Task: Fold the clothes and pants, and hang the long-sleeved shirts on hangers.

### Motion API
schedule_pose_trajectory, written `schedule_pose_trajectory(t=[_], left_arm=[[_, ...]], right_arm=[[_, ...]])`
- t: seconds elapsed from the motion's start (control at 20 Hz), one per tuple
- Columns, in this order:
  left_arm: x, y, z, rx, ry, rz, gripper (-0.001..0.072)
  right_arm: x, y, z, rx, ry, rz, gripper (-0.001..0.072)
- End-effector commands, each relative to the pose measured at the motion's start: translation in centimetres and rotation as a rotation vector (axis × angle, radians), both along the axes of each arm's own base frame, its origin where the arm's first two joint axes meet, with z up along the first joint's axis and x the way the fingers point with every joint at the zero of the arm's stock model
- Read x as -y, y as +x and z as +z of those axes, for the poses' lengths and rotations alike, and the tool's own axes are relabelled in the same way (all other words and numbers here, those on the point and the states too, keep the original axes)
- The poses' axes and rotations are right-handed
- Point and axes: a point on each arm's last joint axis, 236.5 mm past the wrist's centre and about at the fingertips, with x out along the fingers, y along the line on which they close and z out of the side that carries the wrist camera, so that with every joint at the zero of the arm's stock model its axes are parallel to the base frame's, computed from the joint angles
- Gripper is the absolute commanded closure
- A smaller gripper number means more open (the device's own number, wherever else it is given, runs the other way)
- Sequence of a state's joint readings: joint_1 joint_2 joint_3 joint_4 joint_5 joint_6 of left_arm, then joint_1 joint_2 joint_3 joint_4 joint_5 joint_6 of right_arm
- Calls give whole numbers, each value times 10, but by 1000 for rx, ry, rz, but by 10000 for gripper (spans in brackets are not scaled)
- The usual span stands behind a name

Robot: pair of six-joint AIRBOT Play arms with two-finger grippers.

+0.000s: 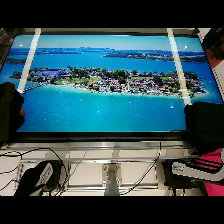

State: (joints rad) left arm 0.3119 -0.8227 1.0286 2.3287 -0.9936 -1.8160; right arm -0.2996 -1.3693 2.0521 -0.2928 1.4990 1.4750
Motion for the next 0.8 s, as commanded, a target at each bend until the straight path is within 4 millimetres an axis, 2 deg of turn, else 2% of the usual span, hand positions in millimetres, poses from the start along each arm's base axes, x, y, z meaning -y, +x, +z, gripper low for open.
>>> schedule_pose_trajectory(t=[0.0,0.2,0.4,0.45,0.55,0.6,0.65,0.75], left_arm=[[-6,6,-10,-36,5,1,690],[-19,8,-20,-94,36,23,687],[-51,-3,-53,-229,22,78,675],[-62,-10,-62,-253,10,109,610],[-83,-23,-77,-279,-12,164,290],[-91,-28,-85,-284,-30,183,159],[-95,-30,-90,-287,-42,195,108],[-104,-31,-101,-302,-50,201,109]], right_arm=[[0,0,0,0,0,1,689],[0,0,0,0,0,1,689],[0,0,0,1,0,1,689],[0,0,0,0,0,1,689],[0,0,0,1,0,1,689],[0,0,0,0,0,1,689],[0,0,0,1,0,1,689],[0,0,0,0,0,1,689]])
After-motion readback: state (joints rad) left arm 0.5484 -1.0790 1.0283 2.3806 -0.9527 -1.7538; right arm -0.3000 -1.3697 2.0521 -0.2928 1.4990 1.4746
